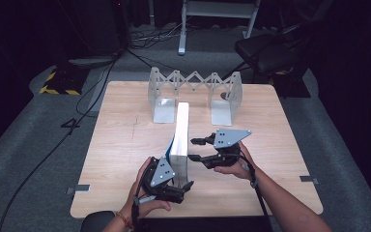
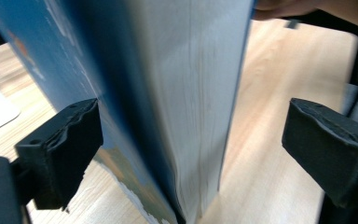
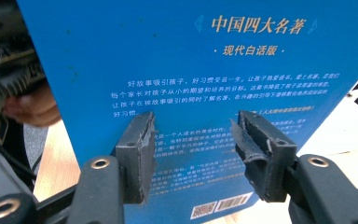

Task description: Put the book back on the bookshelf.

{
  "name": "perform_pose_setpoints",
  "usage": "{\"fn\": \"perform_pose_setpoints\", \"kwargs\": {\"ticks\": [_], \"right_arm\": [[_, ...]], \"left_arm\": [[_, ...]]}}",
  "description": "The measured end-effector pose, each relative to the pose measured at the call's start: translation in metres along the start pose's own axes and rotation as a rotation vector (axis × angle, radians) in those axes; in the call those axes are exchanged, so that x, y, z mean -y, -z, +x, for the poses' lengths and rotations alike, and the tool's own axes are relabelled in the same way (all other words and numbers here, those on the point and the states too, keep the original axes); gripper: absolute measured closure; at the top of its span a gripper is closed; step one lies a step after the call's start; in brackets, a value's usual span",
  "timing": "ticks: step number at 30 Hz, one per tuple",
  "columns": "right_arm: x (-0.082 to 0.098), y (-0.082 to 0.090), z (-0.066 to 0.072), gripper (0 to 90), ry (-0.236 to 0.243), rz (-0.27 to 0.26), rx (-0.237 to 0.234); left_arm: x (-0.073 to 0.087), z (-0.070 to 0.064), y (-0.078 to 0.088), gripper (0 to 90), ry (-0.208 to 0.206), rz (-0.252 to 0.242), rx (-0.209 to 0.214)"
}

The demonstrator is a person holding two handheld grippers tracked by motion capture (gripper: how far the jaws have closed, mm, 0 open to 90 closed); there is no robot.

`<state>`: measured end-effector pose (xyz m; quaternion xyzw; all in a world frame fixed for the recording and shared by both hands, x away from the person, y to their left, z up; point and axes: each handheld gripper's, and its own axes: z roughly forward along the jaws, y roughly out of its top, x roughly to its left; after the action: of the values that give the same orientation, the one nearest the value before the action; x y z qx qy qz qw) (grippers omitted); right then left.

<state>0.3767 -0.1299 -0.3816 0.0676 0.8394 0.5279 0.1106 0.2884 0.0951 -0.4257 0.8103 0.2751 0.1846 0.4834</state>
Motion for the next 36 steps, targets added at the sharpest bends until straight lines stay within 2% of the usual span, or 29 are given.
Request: {"fn": "perform_pose_setpoints", "kwargs": {"ticks": [2, 4, 6, 7, 8, 14, 18, 21, 24, 27, 29, 30, 32, 34, 35, 36], "right_arm": [[0.0, -0.002, 0.001, 47.6, 0.001, -0.003, 0.004], [0.0, -0.003, 0.002, 47.5, 0.0, -0.005, 0.001], [-0.001, -0.003, 0.002, 46.4, 0.005, -0.005, 0.006], [0.0, -0.003, 0.002, 46.4, 0.002, -0.008, 0.006], [0.0, -0.004, 0.002, 46.5, -0.003, -0.009, 0.006], [0.001, -0.005, 0.003, 46.4, -0.009, -0.016, 0.014], [0.0, -0.006, 0.004, 45.1, -0.006, -0.018, 0.025], [0.0, -0.009, 0.003, 43.7, -0.02, -0.023, 0.039], [0.0, -0.012, 0.004, 44.0, -0.025, -0.035, 0.051], [0.0, -0.013, 0.004, 43.6, -0.03, -0.034, 0.051], [0.0, -0.015, 0.005, 43.9, -0.024, -0.026, 0.054], [0.001, -0.016, 0.005, 43.8, -0.024, -0.023, 0.054], [0.003, -0.017, 0.005, 43.9, -0.023, -0.015, 0.06], [0.005, -0.016, 0.003, 43.1, -0.036, -0.016, 0.061], [0.007, -0.014, 0.002, 43.1, -0.038, -0.011, 0.069], [0.009, -0.013, 0.0, 43.1, -0.043, -0.011, 0.073]], "left_arm": [[-0.001, -0.001, -0.003, 3.7, 0.023, -0.004, -0.036], [-0.001, -0.002, -0.004, 4.1, 0.031, -0.008, -0.042], [-0.002, -0.003, -0.01, 6.2, 0.06, -0.019, -0.097], [-0.002, -0.003, -0.01, 7.2, 0.06, -0.019, -0.097], [-0.002, -0.005, -0.012, 7.4, 0.069, -0.028, -0.132], [-0.002, -0.008, -0.014, 22.7, 0.069, -0.04, -0.245], [-0.002, -0.009, -0.016, 24.9, 0.079, -0.053, -0.278], [-0.002, -0.009, -0.018, 27.7, 0.11, -0.082, -0.323], [-0.003, -0.006, -0.018, 28.6, 0.135, -0.094, -0.326], [-0.002, -0.004, -0.016, 35.7, 0.14, -0.097, -0.337], [-0.001, -0.003, -0.014, 37.8, 0.147, -0.104, -0.329], [0.0, -0.002, -0.013, 40.2, 0.133, -0.104, -0.333], [0.0, -0.001, -0.011, 47.4, 0.13, -0.106, -0.335], [0.002, 0.003, -0.008, 54.7, 0.138, -0.116, -0.331], [0.005, 0.009, -0.005, 56.7, 0.168, -0.129, -0.305], [0.006, 0.013, -0.004, 57.9, 0.173, -0.134, -0.292]]}}
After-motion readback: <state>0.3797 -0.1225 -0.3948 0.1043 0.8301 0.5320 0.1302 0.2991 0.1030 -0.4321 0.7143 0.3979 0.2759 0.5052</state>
